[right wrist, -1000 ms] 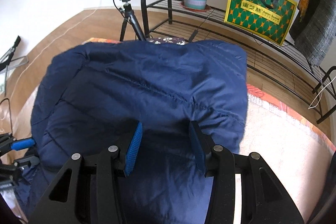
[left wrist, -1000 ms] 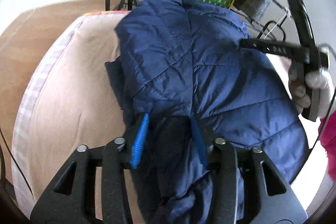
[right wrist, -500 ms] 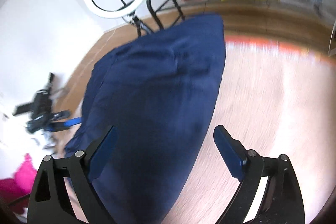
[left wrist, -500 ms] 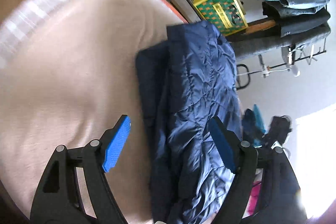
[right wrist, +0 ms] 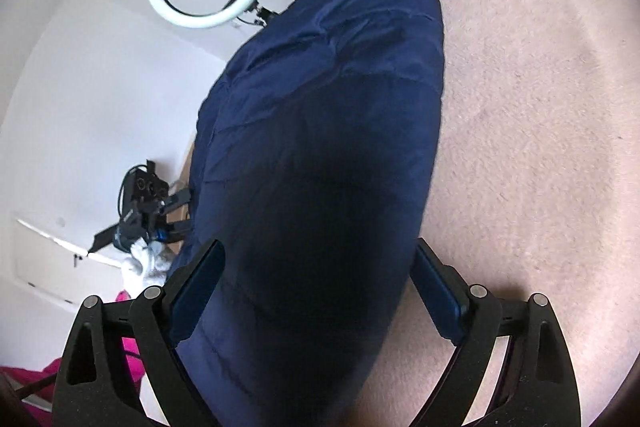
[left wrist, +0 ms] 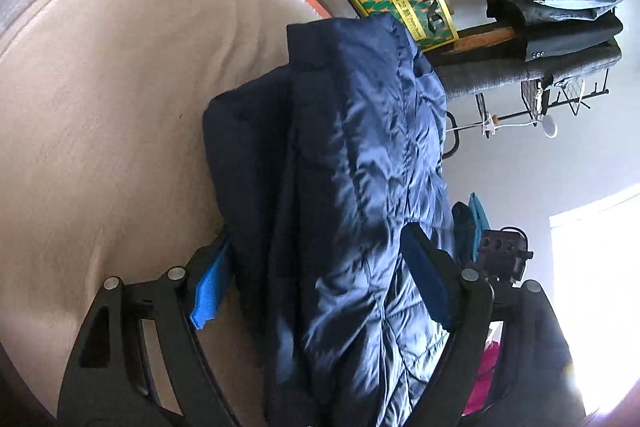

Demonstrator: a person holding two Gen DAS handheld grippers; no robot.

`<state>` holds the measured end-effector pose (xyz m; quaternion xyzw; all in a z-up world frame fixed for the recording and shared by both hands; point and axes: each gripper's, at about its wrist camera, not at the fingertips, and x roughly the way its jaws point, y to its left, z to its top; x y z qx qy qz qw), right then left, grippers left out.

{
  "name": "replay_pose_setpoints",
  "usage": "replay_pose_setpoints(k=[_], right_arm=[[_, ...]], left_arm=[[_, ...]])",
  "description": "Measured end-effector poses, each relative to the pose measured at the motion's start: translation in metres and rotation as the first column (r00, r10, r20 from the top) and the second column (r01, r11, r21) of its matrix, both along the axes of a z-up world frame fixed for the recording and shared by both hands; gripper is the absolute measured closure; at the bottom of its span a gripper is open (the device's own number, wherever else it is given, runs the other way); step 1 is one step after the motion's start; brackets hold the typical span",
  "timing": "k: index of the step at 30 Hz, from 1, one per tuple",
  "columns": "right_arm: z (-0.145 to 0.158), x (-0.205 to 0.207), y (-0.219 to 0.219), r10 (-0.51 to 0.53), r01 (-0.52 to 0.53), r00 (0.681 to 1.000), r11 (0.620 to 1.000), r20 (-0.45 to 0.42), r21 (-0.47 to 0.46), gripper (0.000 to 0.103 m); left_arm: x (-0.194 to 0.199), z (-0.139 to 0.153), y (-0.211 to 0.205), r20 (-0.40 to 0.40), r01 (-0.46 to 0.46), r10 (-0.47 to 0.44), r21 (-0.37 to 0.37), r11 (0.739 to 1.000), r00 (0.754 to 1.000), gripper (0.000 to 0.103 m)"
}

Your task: Fold large clothes

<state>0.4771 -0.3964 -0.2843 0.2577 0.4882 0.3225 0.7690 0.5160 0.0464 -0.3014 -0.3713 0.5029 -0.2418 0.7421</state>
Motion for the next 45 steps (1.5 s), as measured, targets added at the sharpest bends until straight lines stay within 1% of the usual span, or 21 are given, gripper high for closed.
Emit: replay_pose_setpoints(k=[2,3,4,6,7,8,9,10,11,12,13,15,21,23,27,33,35,38,40,42,45], right_arm=[[-0.001,0.003,0.003,-0.003,0.003,1.000,1.000,0.000,0.020,0.014],[-0.002,0.004,0.005,-0.005,0.005,1.000,1.000,0.000,0.025,0.018],[-0.003,0.005,0.004,-0.009,0.009,1.000,1.000,-0.002,0.026,0.021],[-0.004,0.008,0.005,-0.019,0.019,1.000,1.000,-0.013,0.018,0.037],[-0.004,0.010,0.005,-0.020,0.021,1.000,1.000,-0.020,0.009,0.040],[-0.004,0.010,0.005,-0.020,0.020,1.000,1.000,-0.024,0.005,0.047],[-0.004,0.010,0.004,-0.018,0.018,1.000,1.000,-0.025,-0.001,0.055],[-0.002,0.009,0.003,-0.018,0.018,1.000,1.000,-0.021,-0.010,0.059],[0.001,0.006,0.001,-0.017,0.017,1.000,1.000,-0.011,-0.019,0.066],[0.004,0.005,0.001,-0.016,0.016,1.000,1.000,-0.003,-0.027,0.073],[0.008,0.004,0.001,-0.015,0.015,1.000,0.999,0.009,-0.036,0.075],[0.019,-0.001,0.004,-0.008,0.011,0.999,0.997,0.036,-0.072,0.080],[0.053,-0.016,0.013,0.008,0.012,0.994,0.981,0.105,-0.192,0.084],[0.063,-0.024,0.011,0.015,0.012,0.992,0.977,0.128,-0.213,0.084],[0.079,-0.041,0.000,0.016,0.023,0.988,0.967,0.154,-0.252,0.085],[0.099,-0.071,-0.028,-0.011,0.064,0.982,0.957,0.188,-0.282,0.085],[0.105,-0.080,-0.039,-0.028,0.085,0.980,0.955,0.198,-0.283,0.085],[0.117,-0.098,-0.060,-0.049,0.113,0.974,0.951,0.220,-0.288,0.085],[0.126,-0.102,-0.068,-0.064,0.133,0.969,0.948,0.237,-0.290,0.085],[0.138,-0.111,-0.086,-0.089,0.165,0.962,0.942,0.257,-0.291,0.085],[0.154,-0.122,-0.107,-0.112,0.202,0.949,0.934,0.294,-0.296,0.085]], left_arm=[[0.002,0.001,-0.003,0.009,-0.002,0.001,0.035,0.999,1.000,0.032],[0.004,0.001,-0.005,0.014,-0.001,0.001,0.051,0.999,1.000,0.034],[0.007,0.001,-0.009,0.014,0.000,-0.001,0.063,0.998,1.000,0.039],[0.008,0.001,-0.013,0.013,0.000,-0.001,0.067,0.998,1.000,0.049],[0.009,0.001,-0.016,0.004,0.002,-0.002,0.071,0.997,1.000,0.054],[0.008,0.002,-0.017,0.006,0.001,-0.001,0.079,0.997,1.000,0.060],[0.008,0.004,-0.019,0.012,0.004,-0.005,0.084,0.996,1.000,0.064],[0.006,0.008,-0.021,0.025,0.008,-0.010,0.101,0.995,1.000,0.069],[0.005,0.014,-0.024,0.041,0.011,-0.016,0.126,0.992,0.999,0.074],[0.003,0.020,-0.027,0.058,0.014,-0.023,0.152,0.988,0.998,0.076],[-0.001,0.028,-0.031,0.080,0.016,-0.032,0.189,0.982,0.996,0.078],[-0.005,0.038,-0.036,0.100,0.016,-0.039,0.224,0.975,0.994,0.082],[-0.021,0.060,-0.045,0.131,0.024,-0.054,0.221,0.975,0.990,0.086],[-0.028,0.066,-0.052,0.140,0.035,-0.067,0.225,0.974,0.988,0.087],[-0.042,0.076,-0.065,0.144,0.049,-0.077,0.193,0.980,0.987,0.087],[-0.063,0.103,-0.105,0.182,0.106,-0.141,0.186,0.977,0.973,0.088],[-0.070,0.114,-0.121,0.204,0.130,-0.164,0.173,0.976,0.965,0.088],[-0.074,0.129,-0.150,0.226,0.167,-0.207,0.186,0.968,0.952,0.088],[-0.075,0.141,-0.170,0.239,0.193,-0.233,0.179,0.965,0.943,0.088],[-0.075,0.151,-0.186,0.257,0.209,-0.250,0.175,0.962,0.934,0.088],[-0.079,0.173,-0.218,0.305,0.245,-0.292,0.182,0.952,0.907,0.088]])
